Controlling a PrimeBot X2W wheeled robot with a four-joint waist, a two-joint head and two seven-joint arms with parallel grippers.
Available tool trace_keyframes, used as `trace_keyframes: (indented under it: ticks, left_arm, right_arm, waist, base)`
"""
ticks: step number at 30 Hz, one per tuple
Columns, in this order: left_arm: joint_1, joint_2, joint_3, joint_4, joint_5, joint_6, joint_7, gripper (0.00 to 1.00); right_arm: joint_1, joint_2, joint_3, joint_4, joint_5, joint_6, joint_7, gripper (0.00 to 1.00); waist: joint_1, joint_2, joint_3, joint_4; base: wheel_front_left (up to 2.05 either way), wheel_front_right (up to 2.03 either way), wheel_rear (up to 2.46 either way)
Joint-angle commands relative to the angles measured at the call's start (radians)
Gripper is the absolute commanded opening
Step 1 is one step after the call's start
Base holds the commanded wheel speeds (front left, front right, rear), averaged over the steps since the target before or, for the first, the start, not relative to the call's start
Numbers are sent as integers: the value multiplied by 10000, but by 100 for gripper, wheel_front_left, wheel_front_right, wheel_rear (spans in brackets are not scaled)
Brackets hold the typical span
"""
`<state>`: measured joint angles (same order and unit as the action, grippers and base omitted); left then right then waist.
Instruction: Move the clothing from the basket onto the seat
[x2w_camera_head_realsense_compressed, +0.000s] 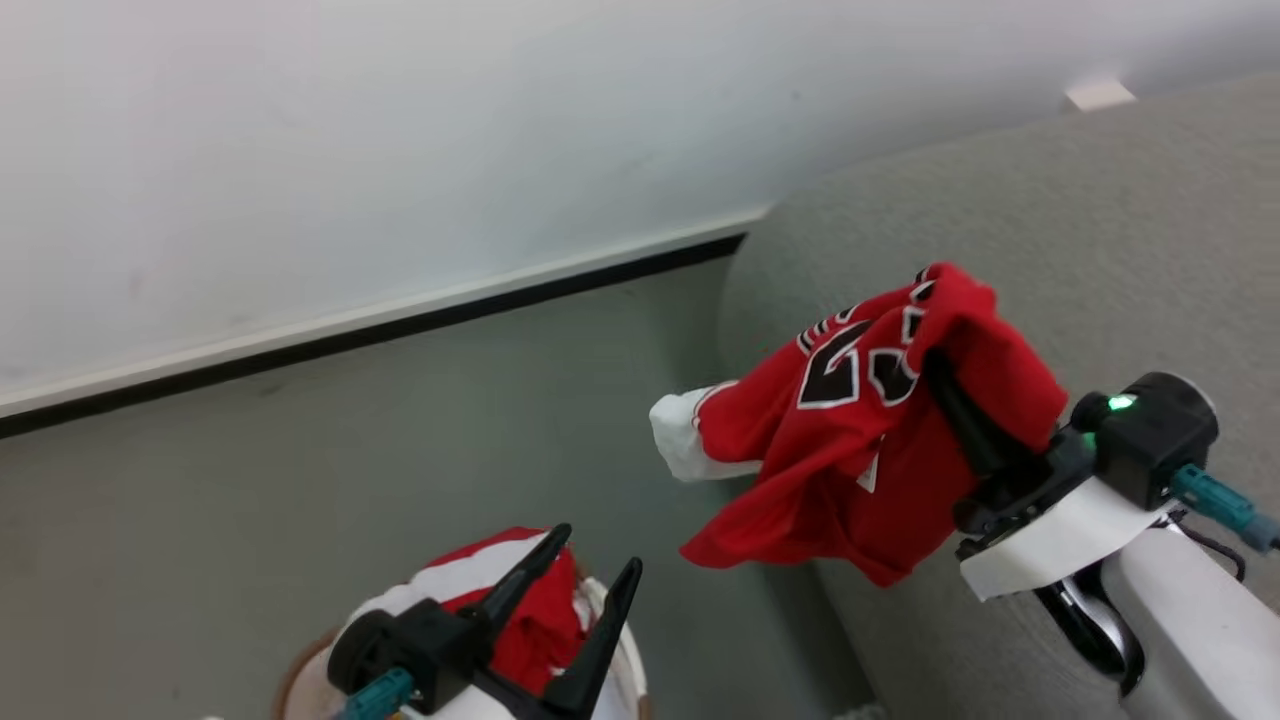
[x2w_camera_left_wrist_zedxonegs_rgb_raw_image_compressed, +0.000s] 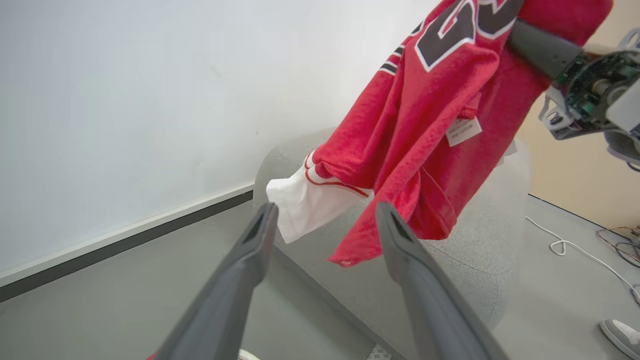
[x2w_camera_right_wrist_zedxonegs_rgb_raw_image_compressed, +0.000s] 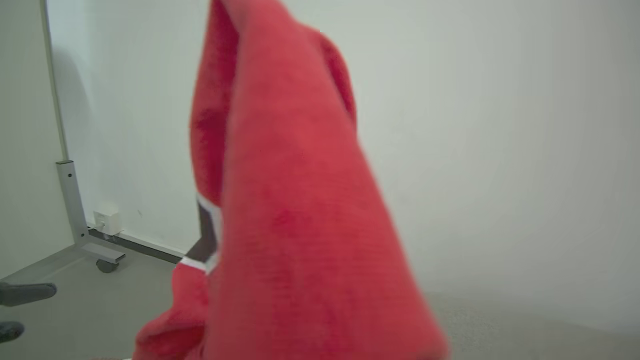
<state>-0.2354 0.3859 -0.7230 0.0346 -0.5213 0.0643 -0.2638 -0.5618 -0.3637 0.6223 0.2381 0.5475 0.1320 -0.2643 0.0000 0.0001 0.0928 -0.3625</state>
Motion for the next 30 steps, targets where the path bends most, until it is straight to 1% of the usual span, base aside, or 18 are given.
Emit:
trace_keyframes:
  ticks: [1,5,8,12,17,18,24,28,30]
  left_arm:
    - [-149,92,0,-66,77,12,47,100]
    - [-394,198,-100,-327,217,-77,264,100]
    - [-651,298,-147,-547,346,-109,467,100]
    - [-1172,466,-218,-790,582,-233,851,100]
    - [-1864,624,-209,-1055,760,-377,1212,100]
    - [-1971,670,-187,-1101,797,-382,1272,100]
    - [-2549,932,-87,-1449,1053,-371,1663,100]
    - [-2663,1119,33,-1678,1094,-262,1812,100]
    - [-2644,1202,119,-1779,1084,-181,1838,100]
  right_arm:
    - [141,7,-195,-136,23,-23,-3,0]
    - [216,64,-934,-360,98,-25,-3,0]
    - [-17,-111,-1408,-343,-265,-25,-3,0]
    - [-636,-207,-2137,-145,-433,-25,-3,0]
    - [-1863,-495,-3042,509,-585,-25,-3,0]
    - [-2116,-521,-3193,703,-546,-23,-3,0]
    - [-3999,-1273,-4106,2169,-572,-25,-4,0]
    - [-5179,-1647,-4740,3366,-727,-25,-1,0]
    - [-5611,-1777,-5135,3997,-1004,-25,-1,0]
  waist:
    - [0,-1,583,-821]
    - [0,-1,1124,-1265]
    - [0,-1,1682,-1362]
    - [0,-1,2667,-1190]
    - [0,-1,3874,-687]
    - [0,-1,4074,-599]
    - [0,-1,5243,-65]
    - [0,-1,5732,215]
    - [0,-1,5896,337]
  base:
    - [0,0,0]
    - [0,0,0]
    - [0,0,0]
    - [0,0,0]
    - [0,0,0]
    - [0,0,0]
    - [0,0,0]
    - [0,0,0]
    - [0,0,0]
